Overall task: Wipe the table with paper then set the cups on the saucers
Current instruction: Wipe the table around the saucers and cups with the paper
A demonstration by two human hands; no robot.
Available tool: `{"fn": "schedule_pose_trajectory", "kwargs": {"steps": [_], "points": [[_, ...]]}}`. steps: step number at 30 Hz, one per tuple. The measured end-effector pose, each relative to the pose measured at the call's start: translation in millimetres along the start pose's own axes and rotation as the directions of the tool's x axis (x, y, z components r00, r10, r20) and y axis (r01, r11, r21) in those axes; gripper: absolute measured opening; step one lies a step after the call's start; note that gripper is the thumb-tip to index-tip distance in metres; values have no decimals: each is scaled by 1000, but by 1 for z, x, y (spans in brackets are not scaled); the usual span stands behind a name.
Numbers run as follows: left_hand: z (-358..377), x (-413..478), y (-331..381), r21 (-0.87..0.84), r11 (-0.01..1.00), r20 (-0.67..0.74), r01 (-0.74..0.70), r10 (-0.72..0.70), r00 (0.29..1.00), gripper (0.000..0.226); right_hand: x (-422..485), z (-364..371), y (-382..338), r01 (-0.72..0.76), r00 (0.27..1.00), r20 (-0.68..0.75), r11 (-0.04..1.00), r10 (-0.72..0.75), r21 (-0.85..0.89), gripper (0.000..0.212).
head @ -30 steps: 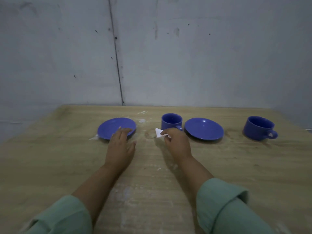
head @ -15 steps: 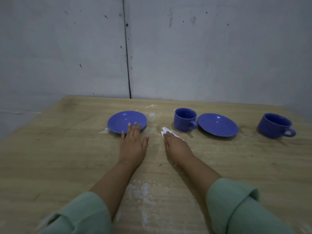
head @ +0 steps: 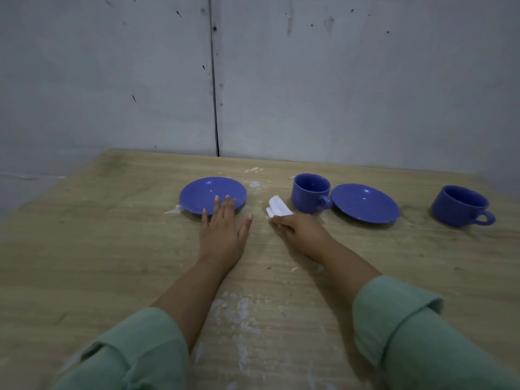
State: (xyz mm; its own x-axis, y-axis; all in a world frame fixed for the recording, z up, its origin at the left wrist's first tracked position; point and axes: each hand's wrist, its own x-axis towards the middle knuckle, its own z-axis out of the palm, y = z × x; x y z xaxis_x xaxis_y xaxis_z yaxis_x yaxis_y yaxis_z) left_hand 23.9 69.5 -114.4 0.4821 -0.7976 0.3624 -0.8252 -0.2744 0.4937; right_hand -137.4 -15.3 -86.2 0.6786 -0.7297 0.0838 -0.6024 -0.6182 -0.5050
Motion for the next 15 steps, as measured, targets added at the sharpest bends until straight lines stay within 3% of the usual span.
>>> {"fn": "schedule_pose_trajectory", "kwargs": {"steps": [4,10,12,15], "points": [[-1,0,0,2,1000,3,0,0,1000,62,9,-1,-6,6,997,-81,998,-11,-68,33],[-1,0,0,-1,1000,1,-8,8,1000,63,17,10,-14,-63,988,-142,998,61,-11,30],[0,0,1,-6,1000,-6,-11,11,1000,62,20,10,-13,-109,986,-121,993,114,46,35],[-1,-1,1,-5,1000,-4,-6,6,1000,62,24,7,-13,-157,986,-64,988,156,-3,38]]}}
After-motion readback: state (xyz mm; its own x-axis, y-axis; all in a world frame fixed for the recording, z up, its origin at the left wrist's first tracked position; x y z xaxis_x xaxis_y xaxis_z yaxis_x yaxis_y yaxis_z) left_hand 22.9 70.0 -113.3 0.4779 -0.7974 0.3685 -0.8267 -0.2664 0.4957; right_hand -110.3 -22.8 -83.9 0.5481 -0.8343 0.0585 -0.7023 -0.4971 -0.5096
